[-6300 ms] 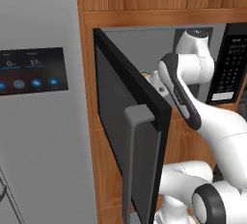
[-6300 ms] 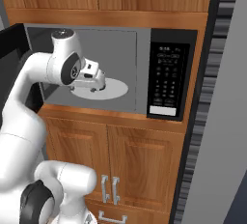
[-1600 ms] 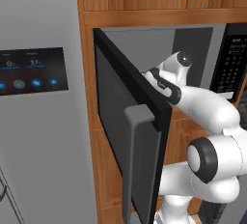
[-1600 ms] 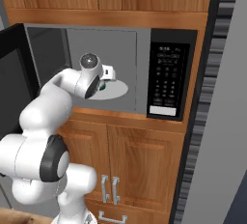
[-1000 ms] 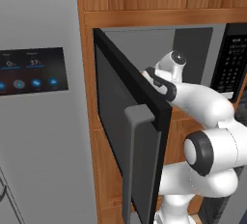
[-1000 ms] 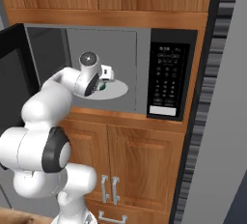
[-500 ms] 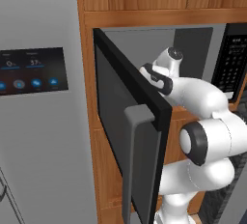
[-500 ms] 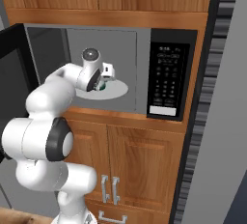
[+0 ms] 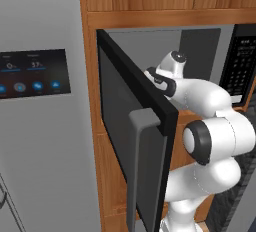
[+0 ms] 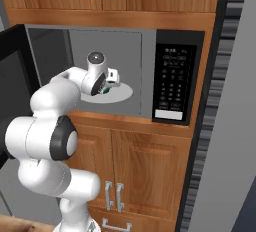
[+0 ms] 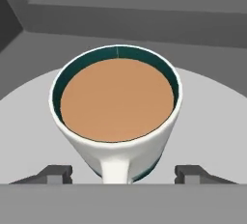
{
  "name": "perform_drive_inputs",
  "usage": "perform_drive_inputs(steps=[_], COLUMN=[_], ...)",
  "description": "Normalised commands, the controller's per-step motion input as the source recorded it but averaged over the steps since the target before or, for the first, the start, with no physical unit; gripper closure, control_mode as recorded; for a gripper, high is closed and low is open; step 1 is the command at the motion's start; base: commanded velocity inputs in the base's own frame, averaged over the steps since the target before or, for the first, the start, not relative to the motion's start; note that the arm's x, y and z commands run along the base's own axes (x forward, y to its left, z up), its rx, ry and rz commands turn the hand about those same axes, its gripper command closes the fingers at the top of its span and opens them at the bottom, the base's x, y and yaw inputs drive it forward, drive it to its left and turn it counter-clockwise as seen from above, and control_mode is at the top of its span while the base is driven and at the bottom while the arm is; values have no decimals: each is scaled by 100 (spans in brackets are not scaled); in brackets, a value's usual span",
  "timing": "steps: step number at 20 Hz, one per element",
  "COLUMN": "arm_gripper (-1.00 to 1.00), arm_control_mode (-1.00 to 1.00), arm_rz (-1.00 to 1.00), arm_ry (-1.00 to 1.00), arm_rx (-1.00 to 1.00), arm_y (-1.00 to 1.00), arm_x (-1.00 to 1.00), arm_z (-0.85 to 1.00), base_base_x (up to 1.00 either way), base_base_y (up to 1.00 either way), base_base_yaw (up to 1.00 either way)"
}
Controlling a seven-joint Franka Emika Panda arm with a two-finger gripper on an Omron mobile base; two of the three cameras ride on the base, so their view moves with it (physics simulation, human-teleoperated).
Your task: Pick the cup of tea, navigate to the dining table, and place it on the saucer.
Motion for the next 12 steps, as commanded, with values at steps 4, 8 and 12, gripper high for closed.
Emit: perform_drive_inputs(steps=[4, 8, 12], arm_gripper=[100, 100, 100], arm_control_mode=[-100, -100, -100], arm_rz=[0, 0, 0], arm_ry=[3, 5, 9], arm_rx=[0, 0, 0], arm_y=[0, 0, 1], arm_x=[0, 0, 0], arm_z=[-6, -3, 0], base_base_x=[0, 0, 0], base_base_y=[0, 0, 0], base_base_yaw=[0, 0, 0])
